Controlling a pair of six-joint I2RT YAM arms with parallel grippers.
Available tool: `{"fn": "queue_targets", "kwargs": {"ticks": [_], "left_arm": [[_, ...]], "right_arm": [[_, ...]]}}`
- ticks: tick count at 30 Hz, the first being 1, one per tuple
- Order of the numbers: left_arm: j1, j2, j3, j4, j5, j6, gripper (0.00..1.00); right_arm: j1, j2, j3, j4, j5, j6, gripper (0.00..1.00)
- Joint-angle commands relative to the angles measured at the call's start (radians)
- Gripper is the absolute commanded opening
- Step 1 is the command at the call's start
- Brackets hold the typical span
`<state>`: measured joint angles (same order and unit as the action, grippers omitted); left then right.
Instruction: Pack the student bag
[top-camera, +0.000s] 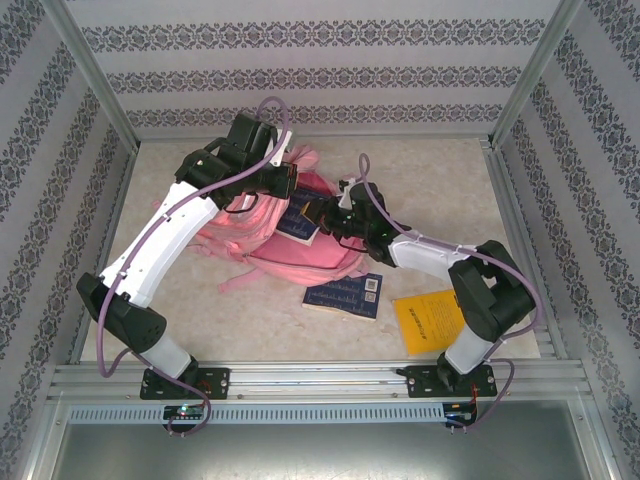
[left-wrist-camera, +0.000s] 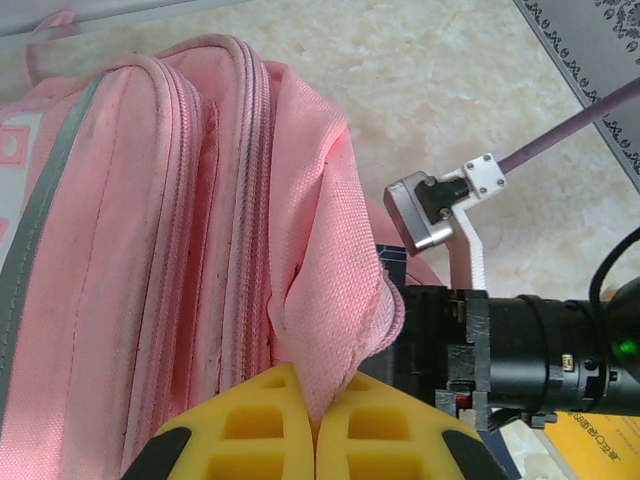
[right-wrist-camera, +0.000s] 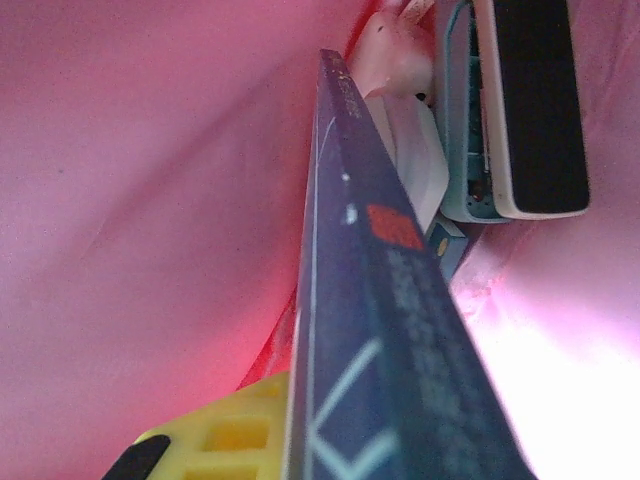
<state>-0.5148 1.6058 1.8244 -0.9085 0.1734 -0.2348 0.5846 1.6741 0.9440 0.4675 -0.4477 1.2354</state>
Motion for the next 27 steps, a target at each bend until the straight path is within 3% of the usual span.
{"fn": "queue_targets", "kwargs": {"ticks": [1, 9, 14, 22, 24, 27], "left_arm": [[0.008, -0.014, 0.066, 0.052, 0.050, 0.017, 0.00], [0.009, 0.002, 0.081, 0.061, 0.079, 0.012, 0.00], [0.009, 0.016, 0.103, 0.064, 0.075, 0.014, 0.00], [0.010, 0.053, 0.131, 0.053, 0.068, 0.025, 0.00], [0.014, 0.049, 0.137, 0.043, 0.050, 0.036, 0.00], [0.044, 0.018, 0.121, 0.042, 0.012, 0.034, 0.00]], "right_arm": [[0.023, 0.016, 0.050, 0.048, 0.045, 0.015, 0.00], [0.070, 0.147, 0.178, -0.024, 0.150, 0.101, 0.00], [0.135, 0.296, 0.293, 0.048, 0.262, 0.129, 0.01], [0.183, 0.471, 0.484, 0.096, 0.284, 0.134, 0.20], [0.178, 0.439, 0.450, 0.126, 0.287, 0.117, 0.17], [0.154, 0.349, 0.350, 0.164, 0.312, 0.131, 0.00]]}}
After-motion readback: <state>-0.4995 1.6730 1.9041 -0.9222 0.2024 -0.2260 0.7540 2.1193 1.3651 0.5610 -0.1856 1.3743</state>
